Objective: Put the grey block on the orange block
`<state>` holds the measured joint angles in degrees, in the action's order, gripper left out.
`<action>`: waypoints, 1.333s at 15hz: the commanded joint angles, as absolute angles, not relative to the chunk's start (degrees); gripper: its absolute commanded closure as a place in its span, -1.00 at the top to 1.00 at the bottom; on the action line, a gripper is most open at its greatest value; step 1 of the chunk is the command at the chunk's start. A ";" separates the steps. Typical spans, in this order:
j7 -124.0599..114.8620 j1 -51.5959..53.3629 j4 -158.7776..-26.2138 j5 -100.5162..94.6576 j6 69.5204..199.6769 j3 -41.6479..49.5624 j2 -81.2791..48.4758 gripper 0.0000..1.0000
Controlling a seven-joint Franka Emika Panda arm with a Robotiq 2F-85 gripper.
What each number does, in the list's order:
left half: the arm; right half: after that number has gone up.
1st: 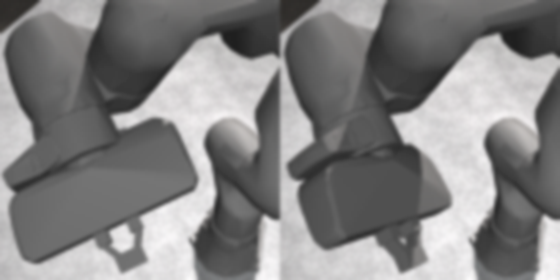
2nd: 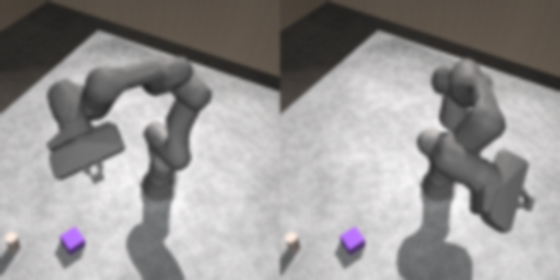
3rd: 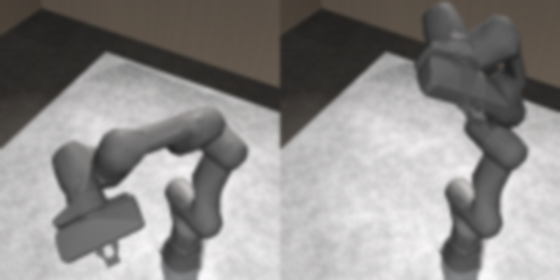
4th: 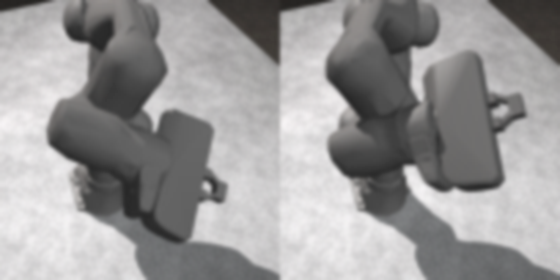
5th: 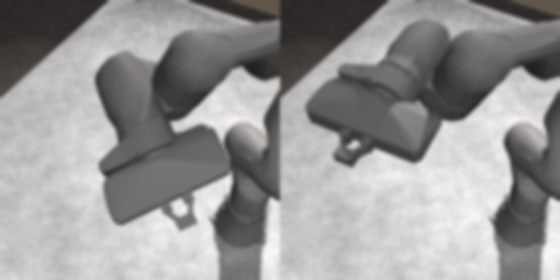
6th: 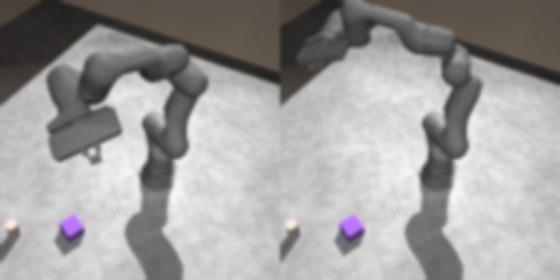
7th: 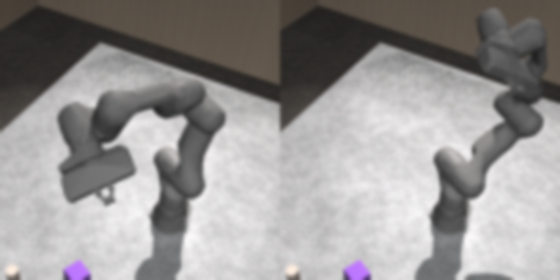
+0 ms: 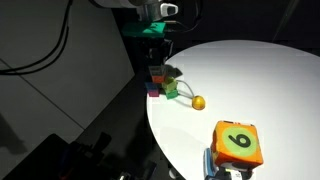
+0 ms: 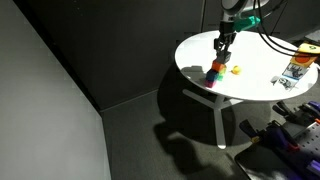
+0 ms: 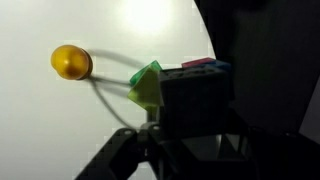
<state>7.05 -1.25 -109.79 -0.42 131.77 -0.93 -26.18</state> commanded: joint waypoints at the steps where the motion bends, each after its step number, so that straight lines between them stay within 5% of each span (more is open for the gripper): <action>1: 7.93 -1.58 -108.28 -0.09 131.36 -1.29 -27.08 0.68; 5: 8.17 -1.75 -108.49 -0.10 131.08 -1.25 -26.87 1.00; 20: 13.01 -4.70 -111.41 6.57 130.50 -2.20 -20.52 1.00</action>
